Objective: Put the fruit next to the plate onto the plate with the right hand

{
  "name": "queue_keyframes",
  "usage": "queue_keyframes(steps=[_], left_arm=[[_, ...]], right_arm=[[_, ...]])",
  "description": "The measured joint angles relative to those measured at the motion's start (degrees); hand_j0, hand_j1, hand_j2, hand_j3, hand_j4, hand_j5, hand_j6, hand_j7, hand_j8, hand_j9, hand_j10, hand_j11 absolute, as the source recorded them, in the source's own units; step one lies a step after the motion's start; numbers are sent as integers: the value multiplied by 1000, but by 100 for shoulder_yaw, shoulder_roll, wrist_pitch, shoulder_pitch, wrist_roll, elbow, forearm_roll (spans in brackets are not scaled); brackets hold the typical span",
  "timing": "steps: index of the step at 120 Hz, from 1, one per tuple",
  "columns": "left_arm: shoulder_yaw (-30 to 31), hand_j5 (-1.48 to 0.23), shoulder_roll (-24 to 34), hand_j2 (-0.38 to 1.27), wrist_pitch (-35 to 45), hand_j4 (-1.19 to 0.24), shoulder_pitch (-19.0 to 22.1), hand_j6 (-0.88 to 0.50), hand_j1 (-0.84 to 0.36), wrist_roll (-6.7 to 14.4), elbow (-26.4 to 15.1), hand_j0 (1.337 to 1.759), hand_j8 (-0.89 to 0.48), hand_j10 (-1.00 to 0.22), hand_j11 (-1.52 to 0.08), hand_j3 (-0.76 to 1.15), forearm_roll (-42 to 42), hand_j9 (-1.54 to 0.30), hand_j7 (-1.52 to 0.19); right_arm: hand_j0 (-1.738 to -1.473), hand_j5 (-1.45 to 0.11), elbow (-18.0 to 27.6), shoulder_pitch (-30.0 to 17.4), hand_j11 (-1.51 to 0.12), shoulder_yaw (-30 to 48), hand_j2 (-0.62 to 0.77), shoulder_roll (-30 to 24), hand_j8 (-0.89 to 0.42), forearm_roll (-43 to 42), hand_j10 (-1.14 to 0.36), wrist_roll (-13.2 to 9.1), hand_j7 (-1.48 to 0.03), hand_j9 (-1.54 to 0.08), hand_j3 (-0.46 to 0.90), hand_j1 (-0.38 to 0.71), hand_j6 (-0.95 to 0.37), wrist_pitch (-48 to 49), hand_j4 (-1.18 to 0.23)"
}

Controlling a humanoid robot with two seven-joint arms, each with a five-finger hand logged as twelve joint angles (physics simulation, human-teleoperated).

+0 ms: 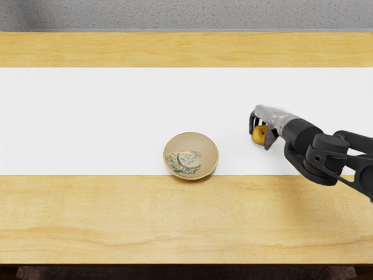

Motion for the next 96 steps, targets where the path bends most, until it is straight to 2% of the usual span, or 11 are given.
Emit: queue_keyframes(steps=[20, 34, 41, 42, 65, 96], left_arm=[[0, -26, 0, 4, 0, -20, 0, -20, 325, 0, 0, 1658, -20, -20, -26, 0, 0, -26, -26], [0, -26, 0, 4, 0, -20, 0, -20, 325, 0, 1, 1658, -20, -20, -26, 0, 0, -26, -26], [1, -26, 0, 4, 0, -20, 0, -20, 325, 0, 0, 1658, -20, -20, -26, 0, 0, -26, -26], [1, -26, 0, 4, 0, -20, 0, -20, 325, 0, 0, 1658, -20, -20, -26, 0, 0, -26, -26], [1, -26, 0, 4, 0, -20, 0, -20, 325, 0, 1, 1658, -20, -20, -26, 0, 0, -26, -26], [1, -26, 0, 4, 0, -21, 0, -21, 325, 0, 2, 1658, -21, -20, -26, 0, -1, -26, -26]], right_arm=[[-1650, -1137, 60, 276, -1181, 31, 306, 155, -463, 159, -733, 3, -1087, -1168, 1, 200, -499, 255, -790], [-1651, -1151, 292, 329, -1193, 36, 341, 199, -450, 184, -746, 2, -1091, -1177, 1, 199, -498, 303, -796], [-1652, -1157, 430, 343, -1194, 38, 409, 204, -438, 191, -752, 3, -1093, -1178, 1, 207, -493, 309, -799], [-1652, -1160, 447, 345, -1195, 39, 333, 205, -437, 193, -752, 3, -1093, -1179, 2, 194, -490, 311, -798], [-1654, -1163, 745, 401, -1196, 86, 285, 234, -483, 189, -778, 2, -1096, -1184, 1, 135, -535, 304, -807], [-1655, -1150, 932, 451, -1171, 225, 265, 562, -511, 195, -805, -1, -1097, -1164, 2, 114, -547, 326, -818]])
